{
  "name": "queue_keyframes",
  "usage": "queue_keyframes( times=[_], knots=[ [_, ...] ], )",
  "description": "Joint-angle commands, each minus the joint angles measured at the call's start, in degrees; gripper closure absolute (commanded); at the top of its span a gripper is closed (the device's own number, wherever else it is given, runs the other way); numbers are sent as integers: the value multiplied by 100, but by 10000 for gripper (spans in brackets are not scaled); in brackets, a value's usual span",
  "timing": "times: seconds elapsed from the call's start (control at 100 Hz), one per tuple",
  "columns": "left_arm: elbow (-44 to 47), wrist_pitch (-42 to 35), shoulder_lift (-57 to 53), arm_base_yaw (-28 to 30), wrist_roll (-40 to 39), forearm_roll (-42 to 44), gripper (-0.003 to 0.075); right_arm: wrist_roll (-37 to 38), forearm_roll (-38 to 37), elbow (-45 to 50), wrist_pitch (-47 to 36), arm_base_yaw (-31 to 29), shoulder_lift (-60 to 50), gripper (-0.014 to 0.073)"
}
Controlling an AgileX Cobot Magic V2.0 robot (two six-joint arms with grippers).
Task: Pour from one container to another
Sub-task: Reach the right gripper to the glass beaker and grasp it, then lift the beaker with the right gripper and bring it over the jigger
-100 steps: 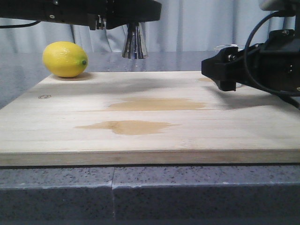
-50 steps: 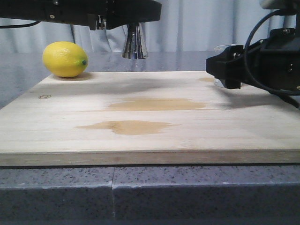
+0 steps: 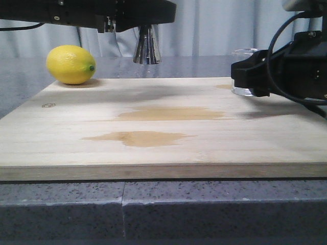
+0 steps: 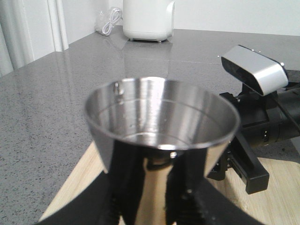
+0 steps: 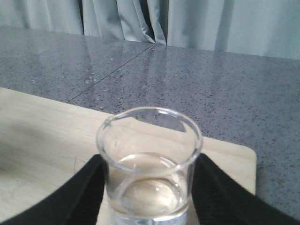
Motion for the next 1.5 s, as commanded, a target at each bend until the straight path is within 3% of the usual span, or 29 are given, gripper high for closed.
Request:
queue_keyframes(
  times=[0.0,0.39,0.67,0.93,1.24,1.49],
  knots=[
    [-175,557,-327,-52,-39,-508,521,-48,8,-107,-392,-31,-145,284],
    [-175,557,-327,-52,-39,-508,521,-48,21,-117,-295,-31,-513,284],
    [-175,557,-327,-52,-39,-508,521,-48,21,-151,522,-31,-1435,284],
    [-175,557,-327,-52,-39,-508,521,-48,-218,-1009,2567,-31,-2200,284],
    [-175,557,-327,-52,-39,-508,521,-35,-621,-2881,5880,404,-2407,284],
    [-175,557,-327,-52,-39,-508,521,-58,-1142,-3985,7081,987,-2407,283]
  ],
)
